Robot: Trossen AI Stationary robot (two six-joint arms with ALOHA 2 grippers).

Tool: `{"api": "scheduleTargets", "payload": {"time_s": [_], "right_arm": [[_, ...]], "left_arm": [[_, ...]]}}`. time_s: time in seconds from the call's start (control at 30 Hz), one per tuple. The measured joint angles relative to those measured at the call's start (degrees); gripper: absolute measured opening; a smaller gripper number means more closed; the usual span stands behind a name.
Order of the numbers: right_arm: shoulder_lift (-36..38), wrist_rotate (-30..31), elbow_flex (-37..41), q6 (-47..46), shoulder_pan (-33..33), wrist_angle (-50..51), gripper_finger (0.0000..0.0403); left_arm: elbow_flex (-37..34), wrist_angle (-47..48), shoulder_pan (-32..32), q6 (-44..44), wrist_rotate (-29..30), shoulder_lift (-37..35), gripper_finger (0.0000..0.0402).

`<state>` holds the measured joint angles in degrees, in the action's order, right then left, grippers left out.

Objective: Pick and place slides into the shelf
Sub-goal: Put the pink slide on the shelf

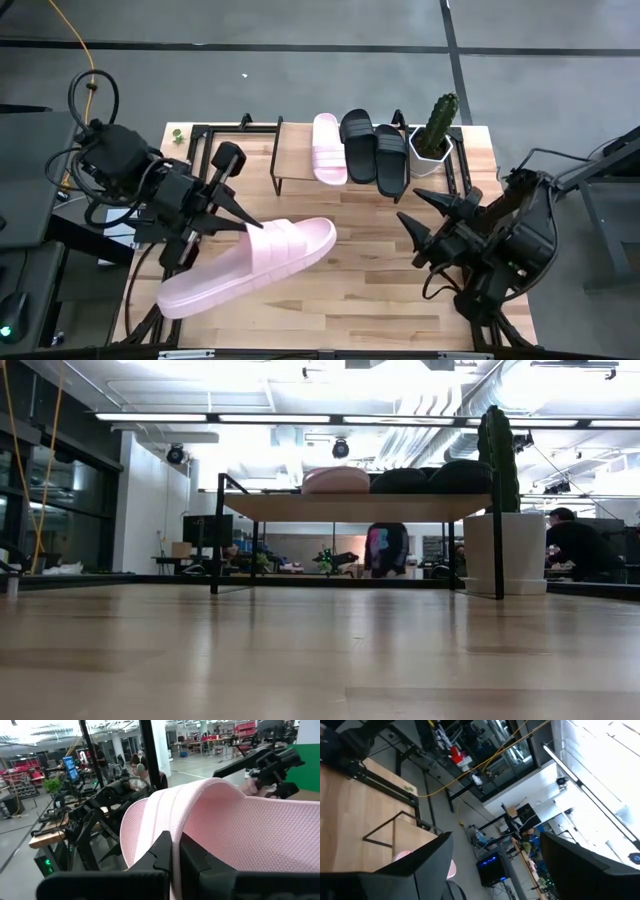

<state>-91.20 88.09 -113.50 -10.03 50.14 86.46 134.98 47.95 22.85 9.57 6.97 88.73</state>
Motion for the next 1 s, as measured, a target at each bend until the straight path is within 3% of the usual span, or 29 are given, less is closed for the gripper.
{"api": "scheduleTargets", "payload": {"time_s": [0.13, 0.33, 0.53, 0.7, 1.0], "right_arm": [[0.0, -5.02, -2.72, 11.98, -1.09, -9.85, 0.0288], [-0.02, -22.94, -4.36, 39.83, -5.11, -35.09, 0.0288], [0.0, -28.6, -4.41, 60.11, -7.36, -52.21, 0.0288], [0.0, -34.09, -4.39, 67.51, -10.59, -58.98, 0.0288], [-0.02, -46.32, -4.39, 69.4, -16.68, -63.7, 0.0288]], "left_arm": [[0.0, -0.51, 0.0, 0.34, -0.1, 0.0, 0.0], [0.0, -0.63, 0.0, -0.51, -5.13, 0.01, 0.0], [0.0, -1.98, 0.04, -1.72, -12.62, -0.15, 0.0], [0.02, -3.3, 0.04, -2.57, -16.05, -0.31, 0.0], [0.02, -4.67, 0.04, -1.48, -16.62, 0.11, 0.0]]}}
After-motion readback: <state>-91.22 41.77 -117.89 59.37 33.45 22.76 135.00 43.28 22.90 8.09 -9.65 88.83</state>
